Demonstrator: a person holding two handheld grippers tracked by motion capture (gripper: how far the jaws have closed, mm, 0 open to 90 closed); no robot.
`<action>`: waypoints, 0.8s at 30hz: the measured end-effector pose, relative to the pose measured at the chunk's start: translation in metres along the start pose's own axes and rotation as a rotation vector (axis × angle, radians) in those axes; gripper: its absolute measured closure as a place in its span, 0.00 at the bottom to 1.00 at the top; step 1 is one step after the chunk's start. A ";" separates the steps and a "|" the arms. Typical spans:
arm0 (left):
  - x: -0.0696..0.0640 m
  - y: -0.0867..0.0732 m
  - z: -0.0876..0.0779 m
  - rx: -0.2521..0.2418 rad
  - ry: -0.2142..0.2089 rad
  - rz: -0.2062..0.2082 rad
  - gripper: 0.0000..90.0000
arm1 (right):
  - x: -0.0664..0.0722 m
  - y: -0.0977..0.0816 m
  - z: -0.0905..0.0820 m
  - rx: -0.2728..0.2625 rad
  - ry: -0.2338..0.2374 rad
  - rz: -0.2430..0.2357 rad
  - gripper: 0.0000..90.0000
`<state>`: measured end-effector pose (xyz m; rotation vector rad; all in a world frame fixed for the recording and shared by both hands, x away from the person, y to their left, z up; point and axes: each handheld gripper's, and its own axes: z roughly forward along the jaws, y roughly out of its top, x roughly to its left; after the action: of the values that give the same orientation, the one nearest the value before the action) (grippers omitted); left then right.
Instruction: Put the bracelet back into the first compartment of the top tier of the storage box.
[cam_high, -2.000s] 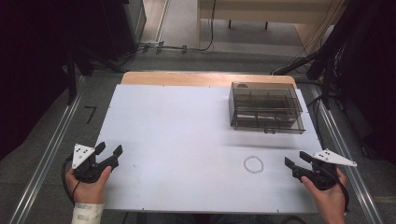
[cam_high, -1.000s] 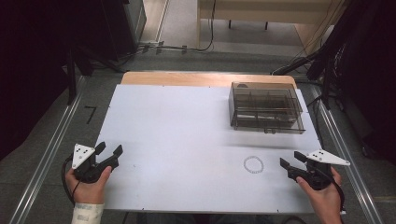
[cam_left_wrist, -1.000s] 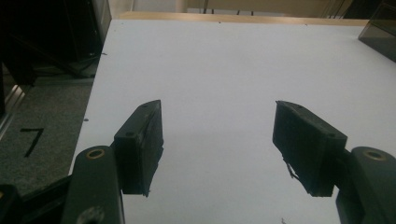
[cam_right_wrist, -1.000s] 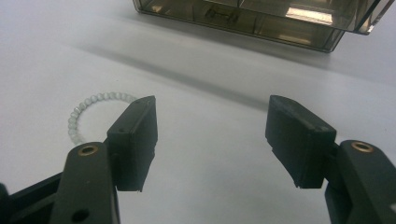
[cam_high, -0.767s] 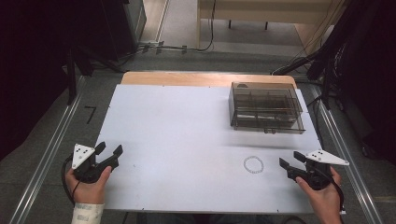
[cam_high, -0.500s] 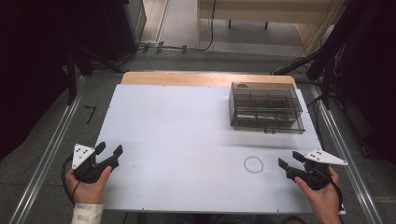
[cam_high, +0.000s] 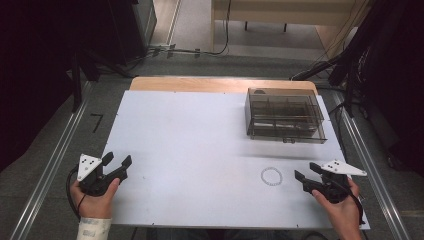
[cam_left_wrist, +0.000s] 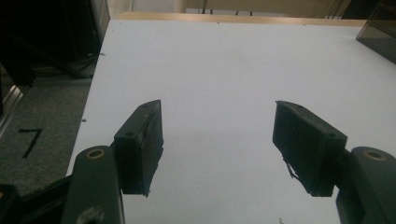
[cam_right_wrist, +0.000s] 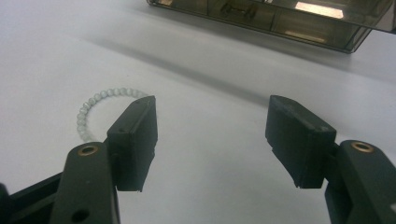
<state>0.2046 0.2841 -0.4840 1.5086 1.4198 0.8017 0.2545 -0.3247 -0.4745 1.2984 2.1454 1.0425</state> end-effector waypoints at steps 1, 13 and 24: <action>0.000 0.000 0.000 0.001 0.001 0.000 0.38 | 0.000 0.000 0.000 0.000 0.000 0.000 0.36; 0.000 0.000 0.000 -0.003 -0.001 0.004 0.38 | 0.007 0.001 0.006 0.019 0.018 -0.019 0.36; -0.001 0.000 0.000 -0.002 0.001 0.004 0.38 | 0.010 0.002 0.010 0.033 0.026 -0.031 0.36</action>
<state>0.2047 0.2835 -0.4838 1.5098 1.4166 0.8063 0.2575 -0.3114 -0.4786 1.2689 2.2038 1.0203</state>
